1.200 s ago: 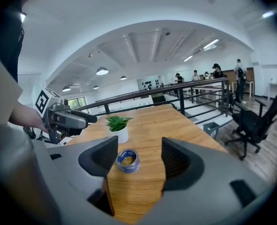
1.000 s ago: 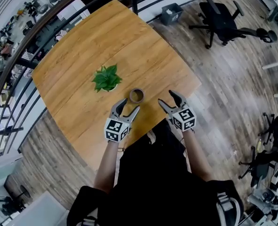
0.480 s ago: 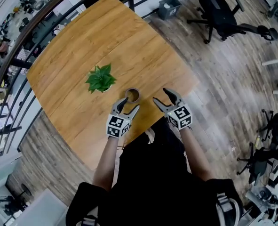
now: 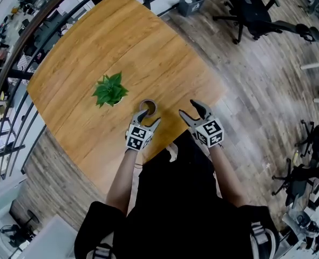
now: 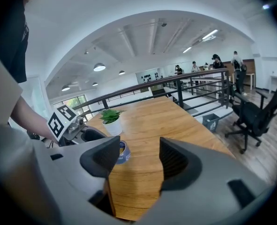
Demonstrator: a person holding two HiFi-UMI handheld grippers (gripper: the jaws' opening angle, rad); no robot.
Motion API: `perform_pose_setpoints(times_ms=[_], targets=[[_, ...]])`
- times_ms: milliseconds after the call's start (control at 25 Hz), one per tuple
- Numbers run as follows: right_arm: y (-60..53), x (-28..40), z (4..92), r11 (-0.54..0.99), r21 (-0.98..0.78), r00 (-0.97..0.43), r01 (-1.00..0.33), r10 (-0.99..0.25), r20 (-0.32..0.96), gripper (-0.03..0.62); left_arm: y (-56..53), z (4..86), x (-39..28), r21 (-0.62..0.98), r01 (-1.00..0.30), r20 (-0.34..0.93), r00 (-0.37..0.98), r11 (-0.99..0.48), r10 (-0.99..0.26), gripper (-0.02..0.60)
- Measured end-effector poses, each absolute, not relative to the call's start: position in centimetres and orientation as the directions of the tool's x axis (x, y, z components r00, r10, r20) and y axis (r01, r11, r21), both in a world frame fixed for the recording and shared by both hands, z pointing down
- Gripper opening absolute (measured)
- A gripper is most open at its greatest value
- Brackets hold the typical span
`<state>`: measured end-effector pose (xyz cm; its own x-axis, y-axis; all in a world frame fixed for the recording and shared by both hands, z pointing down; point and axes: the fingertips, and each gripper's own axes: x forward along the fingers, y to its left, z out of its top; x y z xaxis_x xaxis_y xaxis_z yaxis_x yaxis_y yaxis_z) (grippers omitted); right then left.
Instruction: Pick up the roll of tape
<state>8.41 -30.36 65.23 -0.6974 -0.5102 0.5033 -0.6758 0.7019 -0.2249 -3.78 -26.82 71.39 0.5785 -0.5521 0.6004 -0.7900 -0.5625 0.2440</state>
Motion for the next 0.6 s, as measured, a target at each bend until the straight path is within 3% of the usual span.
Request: perform_pose_setpoints(times_ms=[600], targets=[[-30.2,10.5,66.2,0.683,-0.234,-0.678,-0.692,-0.503,0.536,0.238,-27.1,76.7,-2.4,0.251,-0.788,0.704,0.547,-0.563,-0.453,0.25]])
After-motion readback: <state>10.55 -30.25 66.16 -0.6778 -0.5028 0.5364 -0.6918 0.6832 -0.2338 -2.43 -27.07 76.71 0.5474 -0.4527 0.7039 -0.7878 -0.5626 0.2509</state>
